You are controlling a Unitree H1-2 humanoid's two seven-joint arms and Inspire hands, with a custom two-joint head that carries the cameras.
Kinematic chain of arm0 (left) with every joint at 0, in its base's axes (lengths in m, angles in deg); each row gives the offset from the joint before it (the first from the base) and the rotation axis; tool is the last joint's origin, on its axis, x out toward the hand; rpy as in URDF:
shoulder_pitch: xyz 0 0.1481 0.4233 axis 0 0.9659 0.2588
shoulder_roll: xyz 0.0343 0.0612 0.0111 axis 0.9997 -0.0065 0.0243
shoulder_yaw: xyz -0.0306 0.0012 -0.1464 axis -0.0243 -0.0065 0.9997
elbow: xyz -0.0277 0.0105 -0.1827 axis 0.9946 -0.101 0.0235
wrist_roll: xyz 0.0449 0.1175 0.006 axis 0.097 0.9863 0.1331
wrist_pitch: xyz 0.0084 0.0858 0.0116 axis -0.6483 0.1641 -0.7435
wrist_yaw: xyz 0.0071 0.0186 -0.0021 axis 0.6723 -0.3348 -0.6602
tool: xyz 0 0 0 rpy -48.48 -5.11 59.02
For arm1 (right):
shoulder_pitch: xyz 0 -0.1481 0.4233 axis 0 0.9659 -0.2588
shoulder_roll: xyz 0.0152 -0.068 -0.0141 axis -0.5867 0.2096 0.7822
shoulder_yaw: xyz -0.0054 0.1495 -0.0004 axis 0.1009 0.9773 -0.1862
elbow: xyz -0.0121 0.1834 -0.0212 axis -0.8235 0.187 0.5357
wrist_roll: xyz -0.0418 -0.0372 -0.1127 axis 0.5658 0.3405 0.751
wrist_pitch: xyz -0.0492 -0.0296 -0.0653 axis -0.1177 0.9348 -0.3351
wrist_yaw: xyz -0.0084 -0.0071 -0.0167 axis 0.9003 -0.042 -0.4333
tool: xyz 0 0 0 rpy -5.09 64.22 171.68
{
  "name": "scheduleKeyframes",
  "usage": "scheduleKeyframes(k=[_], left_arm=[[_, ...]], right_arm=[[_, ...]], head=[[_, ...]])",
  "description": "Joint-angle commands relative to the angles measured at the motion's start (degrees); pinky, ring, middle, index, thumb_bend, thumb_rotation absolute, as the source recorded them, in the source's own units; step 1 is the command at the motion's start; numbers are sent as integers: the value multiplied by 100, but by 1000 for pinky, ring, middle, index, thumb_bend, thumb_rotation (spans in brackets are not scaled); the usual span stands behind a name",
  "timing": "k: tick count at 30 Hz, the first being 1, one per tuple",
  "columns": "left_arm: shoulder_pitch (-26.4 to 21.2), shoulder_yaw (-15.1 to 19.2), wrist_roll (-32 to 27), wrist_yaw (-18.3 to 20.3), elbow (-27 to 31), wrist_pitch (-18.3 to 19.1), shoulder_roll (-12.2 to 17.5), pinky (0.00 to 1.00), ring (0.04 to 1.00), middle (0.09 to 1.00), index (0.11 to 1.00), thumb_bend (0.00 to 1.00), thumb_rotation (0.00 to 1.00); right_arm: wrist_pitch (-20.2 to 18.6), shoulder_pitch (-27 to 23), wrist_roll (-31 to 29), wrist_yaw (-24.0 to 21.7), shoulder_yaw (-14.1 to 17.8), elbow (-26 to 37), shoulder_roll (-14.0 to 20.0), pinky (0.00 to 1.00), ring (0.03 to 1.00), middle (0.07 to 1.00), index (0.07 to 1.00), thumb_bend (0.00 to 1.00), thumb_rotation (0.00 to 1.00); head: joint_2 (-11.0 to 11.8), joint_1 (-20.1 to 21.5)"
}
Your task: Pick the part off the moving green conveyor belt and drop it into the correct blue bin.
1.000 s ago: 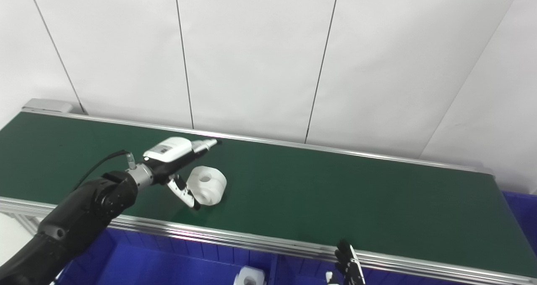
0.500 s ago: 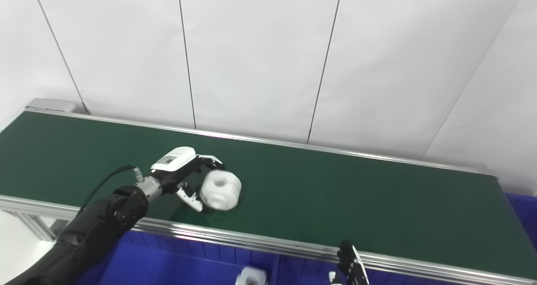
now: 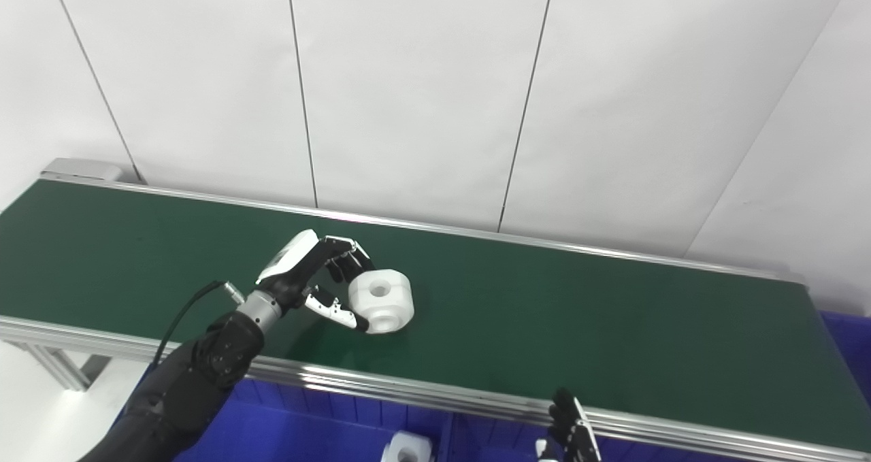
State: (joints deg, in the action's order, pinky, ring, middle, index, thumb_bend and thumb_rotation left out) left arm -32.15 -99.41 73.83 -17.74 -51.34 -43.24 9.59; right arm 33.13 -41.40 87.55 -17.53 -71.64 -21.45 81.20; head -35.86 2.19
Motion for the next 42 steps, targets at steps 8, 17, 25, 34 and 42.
scheduleKeyframes(k=[8, 17, 25, 34, 42], left_arm=[[690, 364, -945, 499, 2036, -373, 430, 411, 473, 464, 530, 513, 0], [1673, 167, -1286, 1056, 3316, -434, 1139, 439, 496, 472, 517, 516, 0], [1941, -497, -1029, 1309, 2816, -434, 1643, 432, 489, 469, 522, 515, 0], [1620, -1038, -28, 1840, 2321, -112, 1640, 469, 525, 486, 503, 517, 0], [1503, -937, 263, 1704, 1899, 155, 1267, 474, 519, 483, 507, 516, 0]], right_arm=[[333, 25, 230, 102, -28, 451, -196, 882, 903, 912, 913, 701, 791], [-58, -38, 469, 120, -49, 848, -316, 887, 896, 901, 919, 711, 824], [-203, -52, 495, 108, -58, 978, -366, 890, 893, 903, 921, 718, 828], [-30, -1, 543, 145, -64, 828, -380, 869, 899, 902, 917, 689, 817], [243, 7, 398, 102, -75, 660, -339, 838, 880, 899, 911, 656, 773]], head=[[-531, 652], [-972, 880], [-949, 973], [-655, 906], [-403, 783]])
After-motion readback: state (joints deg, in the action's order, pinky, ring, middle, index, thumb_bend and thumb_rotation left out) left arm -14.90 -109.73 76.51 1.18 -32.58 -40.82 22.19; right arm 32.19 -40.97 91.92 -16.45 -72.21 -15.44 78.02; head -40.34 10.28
